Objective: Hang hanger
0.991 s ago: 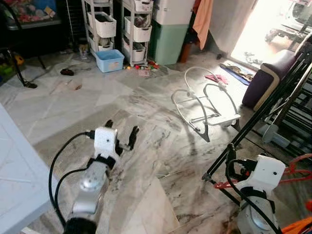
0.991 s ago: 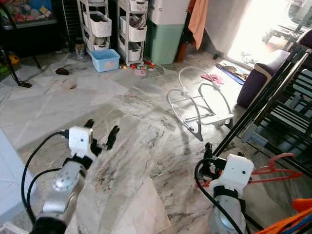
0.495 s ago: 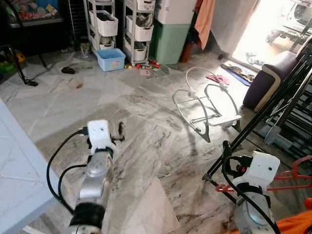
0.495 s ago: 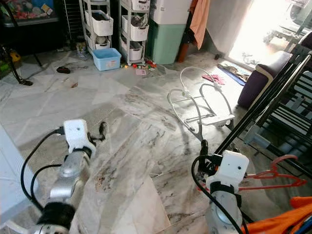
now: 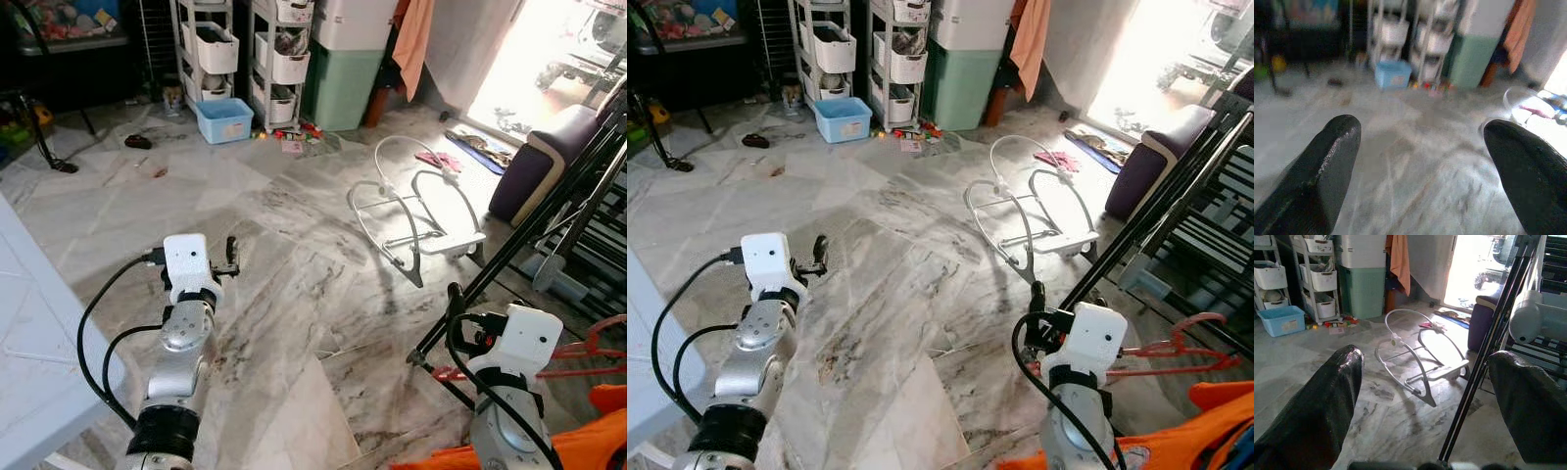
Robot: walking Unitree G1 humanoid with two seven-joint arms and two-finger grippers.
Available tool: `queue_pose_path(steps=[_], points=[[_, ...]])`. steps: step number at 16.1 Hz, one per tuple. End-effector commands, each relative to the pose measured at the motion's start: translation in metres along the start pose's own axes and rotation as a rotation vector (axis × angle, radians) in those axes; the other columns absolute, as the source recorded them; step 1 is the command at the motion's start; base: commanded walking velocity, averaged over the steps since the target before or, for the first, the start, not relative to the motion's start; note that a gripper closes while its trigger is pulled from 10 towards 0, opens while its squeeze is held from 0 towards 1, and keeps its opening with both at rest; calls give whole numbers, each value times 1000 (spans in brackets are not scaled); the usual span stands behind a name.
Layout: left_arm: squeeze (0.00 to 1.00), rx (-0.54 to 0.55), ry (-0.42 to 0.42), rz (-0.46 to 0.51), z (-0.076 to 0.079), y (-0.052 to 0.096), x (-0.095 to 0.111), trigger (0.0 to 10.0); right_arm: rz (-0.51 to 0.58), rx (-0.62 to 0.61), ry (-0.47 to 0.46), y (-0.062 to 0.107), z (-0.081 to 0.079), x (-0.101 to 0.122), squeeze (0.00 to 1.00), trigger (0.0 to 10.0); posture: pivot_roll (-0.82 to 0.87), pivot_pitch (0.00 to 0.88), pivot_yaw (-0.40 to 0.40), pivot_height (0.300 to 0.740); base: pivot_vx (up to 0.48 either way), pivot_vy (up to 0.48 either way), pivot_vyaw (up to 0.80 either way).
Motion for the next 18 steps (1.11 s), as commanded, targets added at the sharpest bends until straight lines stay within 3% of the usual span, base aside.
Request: queue_pose_path(steps=[1,4,8,10,12,18], points=[[0,-58,-27,84,9,4,12,10000,-10,-17,3,-1,6,-2,0,10000,187,37,-171,740,0,0,0],[0,-71,-35,98,-3,16,10,10000,-13,-18,9,0,8,-2,0,10000,188,37,-169,740,0,0,0],[0,-108,-133,80,-27,36,-1,10000,-18,-29,16,2,14,-4,0,10000,195,36,-168,740,0,0,0],[0,-138,-159,68,-25,39,-5,10000,-22,-27,16,3,12,-6,0,10000,200,36,-167,740,0,0,0],[0,-182,-175,87,-11,39,-2,10000,-26,-22,12,4,9,-7,0,10000,198,35,-163,740,0,0,0],[0,-222,-185,76,-4,38,-4,10000,-30,-32,10,7,10,-9,0,10000,190,38,-154,740,0,0,0]])
Point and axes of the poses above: a point about 5 cm out from each wrist's last joint towards the gripper, its own y axis pointing back from the gripper into the wrist, its own x axis along the axis of the wrist's last joint, z = x × y, the point moved 4 cm from there along -y, pointing out of the wrist towards the gripper, and after that the axes turned 6 degrees about -y, right-handed, at the moved point
